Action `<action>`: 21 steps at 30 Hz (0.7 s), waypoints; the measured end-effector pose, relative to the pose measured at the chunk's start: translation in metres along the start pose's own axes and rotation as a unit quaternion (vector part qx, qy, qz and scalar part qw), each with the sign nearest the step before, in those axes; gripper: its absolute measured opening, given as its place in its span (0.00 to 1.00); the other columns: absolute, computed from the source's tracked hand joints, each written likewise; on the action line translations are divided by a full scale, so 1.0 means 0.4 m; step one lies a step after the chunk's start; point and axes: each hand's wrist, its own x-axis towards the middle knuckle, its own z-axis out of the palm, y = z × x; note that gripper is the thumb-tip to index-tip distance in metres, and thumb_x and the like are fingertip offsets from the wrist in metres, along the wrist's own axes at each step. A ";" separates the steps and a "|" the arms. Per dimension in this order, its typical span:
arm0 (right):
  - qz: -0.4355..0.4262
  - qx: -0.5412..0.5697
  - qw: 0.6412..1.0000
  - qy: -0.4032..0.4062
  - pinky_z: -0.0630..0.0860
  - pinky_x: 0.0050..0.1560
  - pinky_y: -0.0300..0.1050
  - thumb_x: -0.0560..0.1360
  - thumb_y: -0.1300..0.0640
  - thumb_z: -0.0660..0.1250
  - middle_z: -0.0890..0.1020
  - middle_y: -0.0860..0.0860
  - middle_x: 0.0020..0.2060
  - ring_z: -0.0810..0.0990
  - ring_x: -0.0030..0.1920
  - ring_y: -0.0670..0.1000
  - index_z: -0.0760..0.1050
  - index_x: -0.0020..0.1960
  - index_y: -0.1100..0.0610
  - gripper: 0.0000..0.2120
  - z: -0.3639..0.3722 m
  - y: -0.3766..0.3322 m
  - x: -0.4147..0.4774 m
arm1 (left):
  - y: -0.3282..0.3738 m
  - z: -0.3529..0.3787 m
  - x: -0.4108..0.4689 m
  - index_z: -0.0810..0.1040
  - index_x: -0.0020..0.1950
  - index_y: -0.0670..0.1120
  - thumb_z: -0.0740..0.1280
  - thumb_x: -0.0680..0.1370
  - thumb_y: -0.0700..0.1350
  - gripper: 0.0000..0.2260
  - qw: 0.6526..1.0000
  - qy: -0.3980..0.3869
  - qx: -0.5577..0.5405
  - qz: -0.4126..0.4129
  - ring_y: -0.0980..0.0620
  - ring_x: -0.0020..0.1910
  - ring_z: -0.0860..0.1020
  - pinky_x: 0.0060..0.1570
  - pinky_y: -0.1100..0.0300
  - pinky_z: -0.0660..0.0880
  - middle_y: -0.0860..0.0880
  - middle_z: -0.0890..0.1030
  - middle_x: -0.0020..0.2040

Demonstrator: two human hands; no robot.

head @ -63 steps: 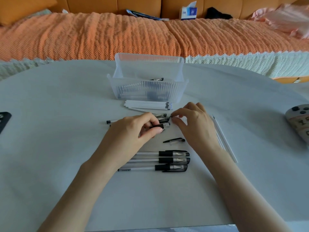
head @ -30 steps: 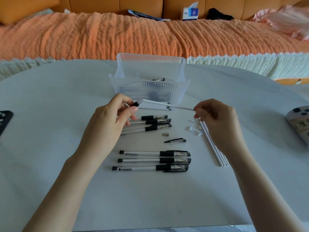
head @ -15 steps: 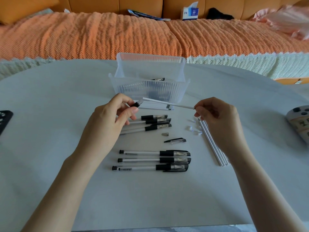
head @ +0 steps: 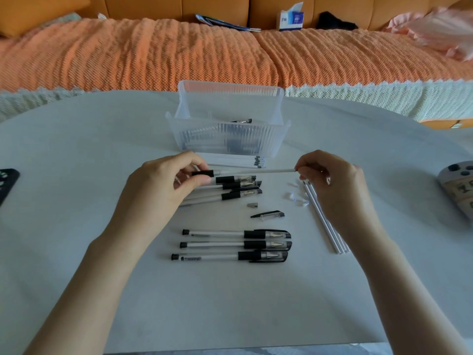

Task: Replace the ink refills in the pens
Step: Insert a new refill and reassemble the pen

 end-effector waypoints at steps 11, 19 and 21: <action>0.003 0.087 0.987 -0.137 0.72 0.40 0.30 0.73 0.65 0.68 0.82 0.45 0.33 0.76 0.34 0.42 0.80 0.44 0.55 0.06 0.038 -0.063 -0.030 | 0.041 0.051 -0.020 0.78 0.48 0.57 0.69 0.72 0.52 0.06 0.996 -0.065 -0.035 0.054 0.61 0.45 0.79 0.46 0.57 0.76 0.61 0.81 0.45; 0.031 0.185 0.972 -0.140 0.73 0.38 0.32 0.70 0.67 0.71 0.84 0.50 0.34 0.78 0.32 0.45 0.78 0.46 0.59 0.07 0.040 -0.078 -0.035 | 0.060 0.071 -0.028 0.78 0.47 0.56 0.69 0.73 0.52 0.05 0.993 -0.067 -0.056 0.085 0.65 0.42 0.76 0.40 0.75 0.66 0.61 0.80 0.43; 0.036 0.173 0.973 -0.147 0.72 0.37 0.30 0.71 0.64 0.71 0.83 0.47 0.32 0.77 0.31 0.43 0.80 0.45 0.57 0.05 0.039 -0.078 -0.036 | 0.060 0.072 -0.028 0.78 0.45 0.56 0.69 0.73 0.55 0.05 0.993 -0.052 -0.056 0.087 0.65 0.40 0.75 0.39 0.74 0.65 0.61 0.80 0.41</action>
